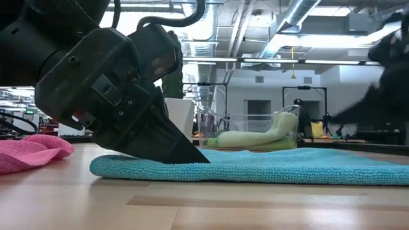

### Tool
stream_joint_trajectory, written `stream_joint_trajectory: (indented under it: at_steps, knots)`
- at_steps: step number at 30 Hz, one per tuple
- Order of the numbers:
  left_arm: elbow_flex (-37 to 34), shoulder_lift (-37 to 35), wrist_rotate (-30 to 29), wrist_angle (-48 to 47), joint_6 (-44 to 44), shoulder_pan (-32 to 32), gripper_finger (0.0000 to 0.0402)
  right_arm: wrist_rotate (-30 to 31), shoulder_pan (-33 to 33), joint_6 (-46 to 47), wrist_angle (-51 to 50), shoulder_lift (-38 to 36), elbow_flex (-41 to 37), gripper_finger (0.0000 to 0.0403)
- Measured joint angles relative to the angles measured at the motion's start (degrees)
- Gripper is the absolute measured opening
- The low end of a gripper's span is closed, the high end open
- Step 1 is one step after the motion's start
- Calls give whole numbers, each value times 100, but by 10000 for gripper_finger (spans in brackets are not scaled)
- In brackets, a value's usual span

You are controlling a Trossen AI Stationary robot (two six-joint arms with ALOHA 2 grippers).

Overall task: Fold microfiber towels
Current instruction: Fold the blue towel on the table

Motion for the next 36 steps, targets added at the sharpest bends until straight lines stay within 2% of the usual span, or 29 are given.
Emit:
stream_joint_trajectory:
  at_steps: [3, 6, 8, 10, 15, 19, 22, 26, 31, 36]
  knots:
    - [-8, 15, -21, 166, 2, -2, 0, -288, 85, -1087, 569, -664, 7, 53]
    - [-27, -188, 43, 106, 187, -2, 0, -1292, 230, -1802, 1154, -1172, 7, 77]
    - [-27, -565, 98, -95, 487, -32, 0, -1949, 370, -2120, 1636, -1250, 8, 91]
    - [-13, -1095, 112, -472, 867, -94, 0, -2184, 498, -2396, 1844, -1136, 153, 103]
    - [-8, -2530, 213, -1744, 1607, -272, 0, -2478, 574, -2964, 1088, -619, 1033, 120]
    - [5, -3082, 136, -2533, 1471, -474, 15, -3148, 588, -2779, -442, -239, 1844, 143]
    - [-2, -2985, 102, -2851, 1384, -649, 46, -3619, 591, -2252, -1381, 47, 2244, 169]
    - [-5, -2401, 100, -2748, 1532, -788, 96, -3838, 707, -1888, -1483, 323, 2327, 193]
    - [342, -1541, 108, -2669, 1632, -871, 135, -3821, 911, -1646, -1477, 537, 2341, 188]
    - [754, -940, -80, -2718, 1910, -886, 153, -3642, 989, -1416, -1558, 869, 2216, 178]
